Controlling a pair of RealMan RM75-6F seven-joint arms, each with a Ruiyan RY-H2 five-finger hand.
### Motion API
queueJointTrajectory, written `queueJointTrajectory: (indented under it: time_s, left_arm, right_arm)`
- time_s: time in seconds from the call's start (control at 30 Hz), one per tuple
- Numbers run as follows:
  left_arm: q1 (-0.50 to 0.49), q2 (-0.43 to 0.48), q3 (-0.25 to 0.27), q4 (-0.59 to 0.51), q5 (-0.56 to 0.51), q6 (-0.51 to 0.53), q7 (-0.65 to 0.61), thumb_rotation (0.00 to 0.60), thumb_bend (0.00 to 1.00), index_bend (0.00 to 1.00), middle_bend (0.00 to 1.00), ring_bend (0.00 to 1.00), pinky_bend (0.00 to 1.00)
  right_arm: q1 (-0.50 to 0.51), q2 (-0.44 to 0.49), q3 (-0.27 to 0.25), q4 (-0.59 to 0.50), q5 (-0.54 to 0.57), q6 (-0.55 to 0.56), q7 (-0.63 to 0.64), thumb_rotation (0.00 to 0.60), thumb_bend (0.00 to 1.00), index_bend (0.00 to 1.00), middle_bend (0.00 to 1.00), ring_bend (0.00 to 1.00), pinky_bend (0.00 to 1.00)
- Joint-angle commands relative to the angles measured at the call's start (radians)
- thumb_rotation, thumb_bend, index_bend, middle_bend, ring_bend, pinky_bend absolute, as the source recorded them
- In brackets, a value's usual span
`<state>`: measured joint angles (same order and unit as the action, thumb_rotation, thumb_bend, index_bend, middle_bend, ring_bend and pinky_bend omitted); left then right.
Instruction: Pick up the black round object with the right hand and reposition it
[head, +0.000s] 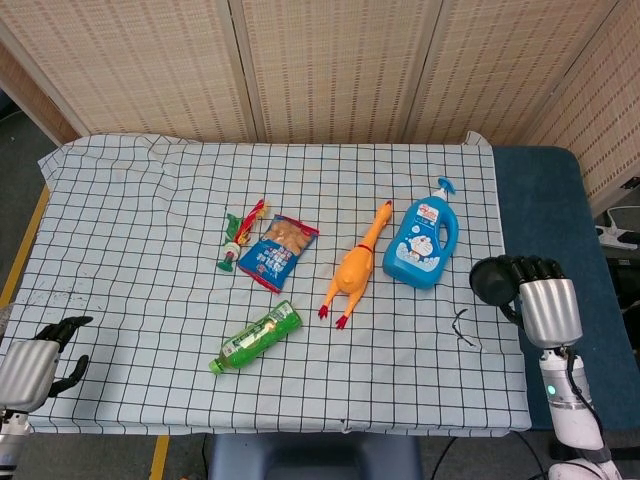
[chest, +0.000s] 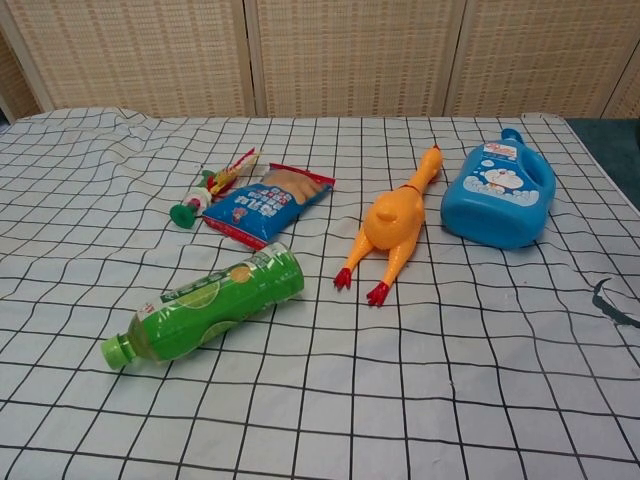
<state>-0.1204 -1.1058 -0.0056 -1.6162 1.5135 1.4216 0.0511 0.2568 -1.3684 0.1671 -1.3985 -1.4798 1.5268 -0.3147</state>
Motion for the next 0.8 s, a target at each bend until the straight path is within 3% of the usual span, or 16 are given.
queueJointTrajectory:
  time_s: [0.03,0.3,0.37,0.57,0.67,0.8]
  left_arm:
    - [0.0,0.0,0.0,0.0,0.003,0.002,0.001,0.6,0.43,0.22,0.26,0.32,0.63]
    - [0.002,0.001,0.001,0.0,0.007,0.008,-0.002,0.6,0.43,0.22,0.26,0.32,0.63]
    - [0.002,0.001,0.002,0.001,0.006,0.007,-0.001,0.6,0.43,0.22,0.26,0.32,0.63]
    - [0.002,0.001,0.003,-0.002,0.009,0.006,0.004,0.6,0.43,0.22,0.26,0.32,0.63]
    - [0.0,-0.001,0.002,-0.003,0.001,-0.001,0.006,0.6,0.43,0.22,0.26,0.32,0.63]
    - [-0.002,-0.002,0.003,-0.003,0.001,-0.004,0.014,0.6,0.43,0.22,0.26,0.32,0.63]
  right_arm:
    - [-0.001,0.029,-0.024,-0.04,0.002,-0.073,0.119,0.6,0.1,0.55,0.45,0.31,0.35]
    - [0.048,0.211,-0.172,-0.211,-0.162,-0.243,0.594,0.6,0.1,0.55,0.45,0.31,0.35]
    - [0.048,0.224,-0.176,-0.21,-0.164,-0.244,0.591,0.6,0.1,0.55,0.45,0.31,0.35]
    - [0.008,0.174,-0.126,-0.166,-0.053,-0.198,0.375,0.6,0.1,0.55,0.45,0.31,0.35]
    - [0.004,0.165,-0.111,-0.164,0.037,-0.237,0.294,0.6,0.1,0.55,0.45,0.31,0.35]
    - [0.018,0.154,-0.113,-0.132,0.101,-0.322,0.304,0.6,0.1,0.55,0.45,0.31,0.35]
